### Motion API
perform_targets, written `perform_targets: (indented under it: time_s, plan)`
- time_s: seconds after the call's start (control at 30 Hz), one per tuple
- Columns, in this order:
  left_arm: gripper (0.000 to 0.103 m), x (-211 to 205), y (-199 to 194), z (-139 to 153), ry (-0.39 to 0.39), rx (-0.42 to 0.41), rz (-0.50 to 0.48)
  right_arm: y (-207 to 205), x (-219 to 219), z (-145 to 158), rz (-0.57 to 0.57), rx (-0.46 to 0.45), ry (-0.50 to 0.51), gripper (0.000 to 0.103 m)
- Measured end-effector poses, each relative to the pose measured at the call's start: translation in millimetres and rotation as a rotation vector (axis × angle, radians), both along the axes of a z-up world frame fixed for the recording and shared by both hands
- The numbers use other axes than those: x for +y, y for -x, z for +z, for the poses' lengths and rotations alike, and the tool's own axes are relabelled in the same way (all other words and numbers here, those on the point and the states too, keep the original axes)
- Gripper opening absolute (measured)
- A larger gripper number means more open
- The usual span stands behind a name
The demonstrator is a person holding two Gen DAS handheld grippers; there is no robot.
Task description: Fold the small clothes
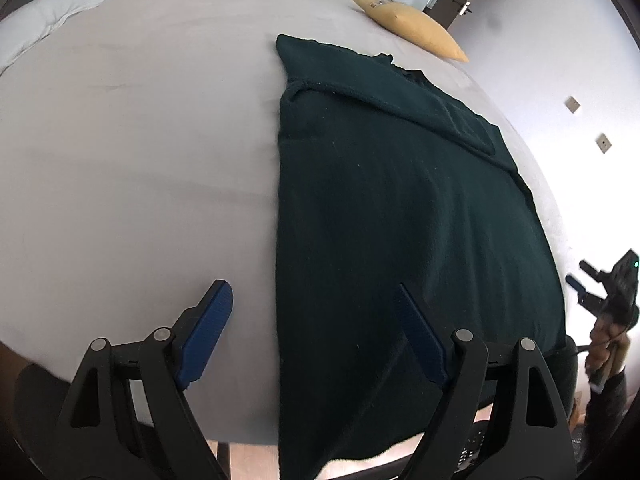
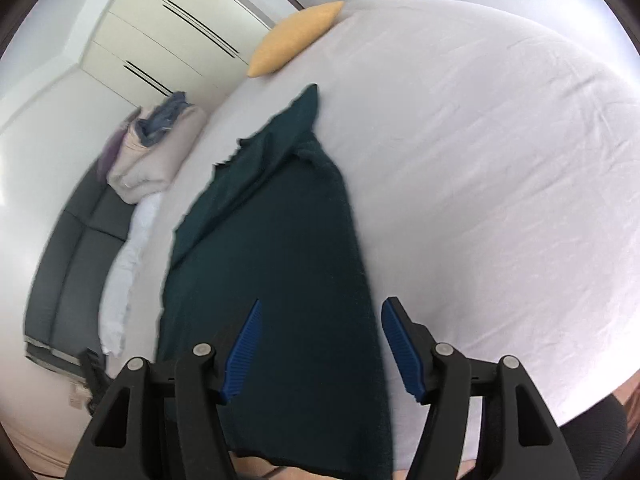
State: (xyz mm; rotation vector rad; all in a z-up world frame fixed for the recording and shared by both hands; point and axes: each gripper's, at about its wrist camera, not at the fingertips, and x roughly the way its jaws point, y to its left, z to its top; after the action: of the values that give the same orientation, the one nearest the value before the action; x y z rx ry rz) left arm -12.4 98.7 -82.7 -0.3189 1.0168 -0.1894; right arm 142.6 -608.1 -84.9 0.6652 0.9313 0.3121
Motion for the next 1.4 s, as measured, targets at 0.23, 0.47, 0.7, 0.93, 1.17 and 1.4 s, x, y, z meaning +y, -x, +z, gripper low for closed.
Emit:
perform_targets:
  time_s: [0.23,0.47,0.7,0.93,1.17,1.4]
  plan:
    - [0.083,4.7,-3.8,-2.4,0.027,0.010,0.064,-65.7,34.6,12.8,0.032,-0.077,-0.152,0.070]
    - [0.083,14.8,-14.7,3.0,0.054,-0.019,0.100,-165.5,75.9,-31.4,-0.109,0.097,-0.384,0.075]
    - [0.083,24.9,-27.1,-0.6,0.082,-0.024,0.120,-192.7,62.6,-58.4,-0.348,0.099,-0.585,0.075]
    - [0.083,22.3,-32.9,-5.3,0.087,-0.027,0.113,-200.7,49.3,-67.8,-0.467,0.026,-0.734,0.075]
    - [0.083,21.6,-35.1,-6.2,0.091,-0.022,0.117,-202.8,43.0,-75.6,-0.526,-0.055,-0.797,0.073]
    - [0.083,20.8,-32.9,-6.6,0.094,-0.025,0.125,-192.1,37.5,-84.3,-0.572,-0.096,-0.839,0.065]
